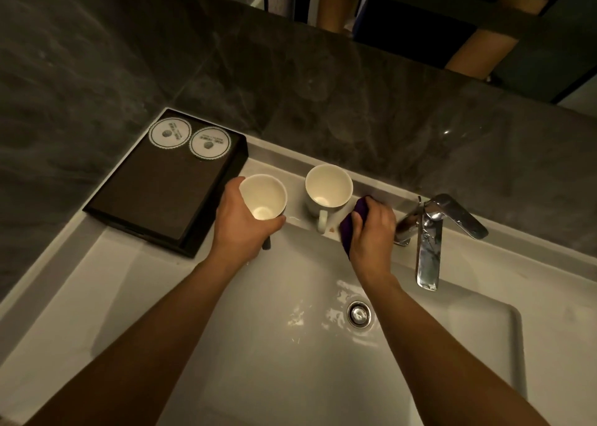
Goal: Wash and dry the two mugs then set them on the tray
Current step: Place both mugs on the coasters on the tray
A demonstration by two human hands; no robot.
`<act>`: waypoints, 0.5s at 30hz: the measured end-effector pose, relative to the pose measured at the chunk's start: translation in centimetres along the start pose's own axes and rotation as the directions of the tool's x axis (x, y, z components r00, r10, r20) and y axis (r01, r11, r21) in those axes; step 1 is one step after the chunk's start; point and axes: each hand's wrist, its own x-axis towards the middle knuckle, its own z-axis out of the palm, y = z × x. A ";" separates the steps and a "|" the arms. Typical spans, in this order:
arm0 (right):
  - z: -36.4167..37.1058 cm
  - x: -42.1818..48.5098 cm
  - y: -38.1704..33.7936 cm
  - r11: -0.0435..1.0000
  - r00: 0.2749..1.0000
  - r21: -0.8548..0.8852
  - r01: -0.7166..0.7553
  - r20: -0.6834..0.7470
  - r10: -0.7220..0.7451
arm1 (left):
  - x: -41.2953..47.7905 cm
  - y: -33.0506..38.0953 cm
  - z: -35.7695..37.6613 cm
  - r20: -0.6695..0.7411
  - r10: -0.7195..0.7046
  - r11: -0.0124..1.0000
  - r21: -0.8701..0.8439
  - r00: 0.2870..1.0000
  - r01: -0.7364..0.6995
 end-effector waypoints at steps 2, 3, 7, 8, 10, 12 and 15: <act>0.2 0.3 0.2 0.998 0.999 -0.068 0.012 0.031 -0.009 | 0.3 -0.2 0.1 0.001 -0.011 1.000 0.000 1.000 0.011; 0.3 0.4 0.3 0.990 0.999 -0.137 0.011 0.049 -0.004 | 0.4 -0.3 0.1 -0.003 -0.016 1.000 -0.002 1.000 0.016; 0.6 0.1 0.7 0.932 0.991 -0.358 0.051 0.130 -0.005 | 0.8 -0.5 0.1 -0.010 -0.022 1.000 -0.003 1.000 0.022; 0.7 -0.1 0.7 0.926 0.990 -0.374 0.052 0.142 0.002 | 0.8 -0.4 0.1 -0.010 -0.024 1.000 -0.001 1.000 0.024; 0.6 -0.2 0.5 0.922 0.987 -0.387 0.035 0.155 0.028 | 0.8 -0.4 0.2 -0.019 -0.017 1.000 0.006 1.000 0.017; 0.3 -0.5 0.0 0.932 0.988 -0.362 0.008 0.147 0.048 | 0.9 -0.5 0.4 -0.020 -0.005 1.000 0.011 1.000 0.005; -0.8 -2.0 -1.4 0.972 0.998 -0.233 -0.043 0.032 0.052 | 0.6 -0.5 0.1 0.018 -0.044 0.999 0.008 0.999 0.044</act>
